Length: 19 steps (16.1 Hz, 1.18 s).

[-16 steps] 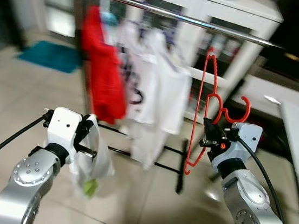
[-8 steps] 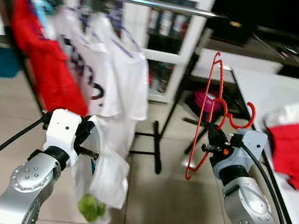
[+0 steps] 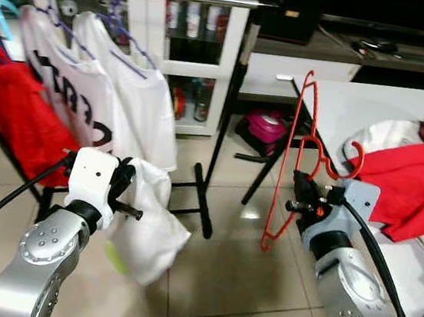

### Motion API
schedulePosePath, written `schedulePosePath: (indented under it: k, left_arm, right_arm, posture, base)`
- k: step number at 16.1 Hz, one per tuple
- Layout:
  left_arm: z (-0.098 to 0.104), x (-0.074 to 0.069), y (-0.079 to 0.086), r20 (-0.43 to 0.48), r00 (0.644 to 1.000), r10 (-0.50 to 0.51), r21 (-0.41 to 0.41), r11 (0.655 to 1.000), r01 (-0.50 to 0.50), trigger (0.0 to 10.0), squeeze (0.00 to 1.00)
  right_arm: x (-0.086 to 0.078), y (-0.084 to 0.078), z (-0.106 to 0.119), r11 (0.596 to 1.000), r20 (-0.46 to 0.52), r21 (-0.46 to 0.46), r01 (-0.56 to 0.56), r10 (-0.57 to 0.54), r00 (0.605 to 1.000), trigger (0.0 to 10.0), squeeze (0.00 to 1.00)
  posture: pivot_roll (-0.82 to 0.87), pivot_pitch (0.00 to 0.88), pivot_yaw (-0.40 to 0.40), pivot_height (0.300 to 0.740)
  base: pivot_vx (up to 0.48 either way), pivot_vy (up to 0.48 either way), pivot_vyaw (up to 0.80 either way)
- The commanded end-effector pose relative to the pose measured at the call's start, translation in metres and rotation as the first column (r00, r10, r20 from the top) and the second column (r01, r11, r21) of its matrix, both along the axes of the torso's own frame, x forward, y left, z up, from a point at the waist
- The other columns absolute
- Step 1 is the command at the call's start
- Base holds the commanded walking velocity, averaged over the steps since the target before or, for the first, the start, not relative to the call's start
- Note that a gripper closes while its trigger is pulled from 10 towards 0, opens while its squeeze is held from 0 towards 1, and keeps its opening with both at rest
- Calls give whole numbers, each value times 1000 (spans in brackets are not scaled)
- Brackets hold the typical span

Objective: Hang hanger

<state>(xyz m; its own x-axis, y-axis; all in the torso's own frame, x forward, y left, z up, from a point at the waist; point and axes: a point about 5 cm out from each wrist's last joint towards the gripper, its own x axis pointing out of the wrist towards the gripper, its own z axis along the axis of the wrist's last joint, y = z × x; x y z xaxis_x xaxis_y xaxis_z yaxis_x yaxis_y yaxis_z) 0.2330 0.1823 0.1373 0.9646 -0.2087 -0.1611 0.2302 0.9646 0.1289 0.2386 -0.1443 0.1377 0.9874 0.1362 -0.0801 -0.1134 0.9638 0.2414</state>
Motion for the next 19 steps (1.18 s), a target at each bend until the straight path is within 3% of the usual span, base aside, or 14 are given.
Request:
schedulePosePath:
  k: [1, 5, 15, 19]
  left_arm:
    - [6, -1, -2, 23, 1000, -3, -4, 1000, 3, 10000, 0]
    - [4, 4, -7, 20, 1000, 4, -23, 1000, -3, 10000, 0]
    - [7, 7, -2, 28, 1000, 9, -13, 1000, -9, 10000, 0]
    - [7, 9, -3, 30, 1000, -5, -9, 1000, 5, 10000, 0]
  right_arm:
    - [2, -3, 3, 1000, 13, -25, 18, -18, 1000, 10000, 0]
    - [5, -5, 5, 998, 38, -63, 27, -24, 999, 10000, 0]
    - [9, 4, 9, 999, 23, -23, 34, -34, 999, 10000, 0]
    - [6, -3, 8, 998, 18, -31, 46, -46, 999, 10000, 0]
  posture:
    - [9, 59, -76, 740]
    - [-1, 42, -71, 740]
    - [7, 42, -75, 740]
    - [1, 38, -64, 740]
  base:
    - [0, 0, -800]
    - [0, 0, -800]
    - [0, 0, -800]
    - [0, 0, -800]
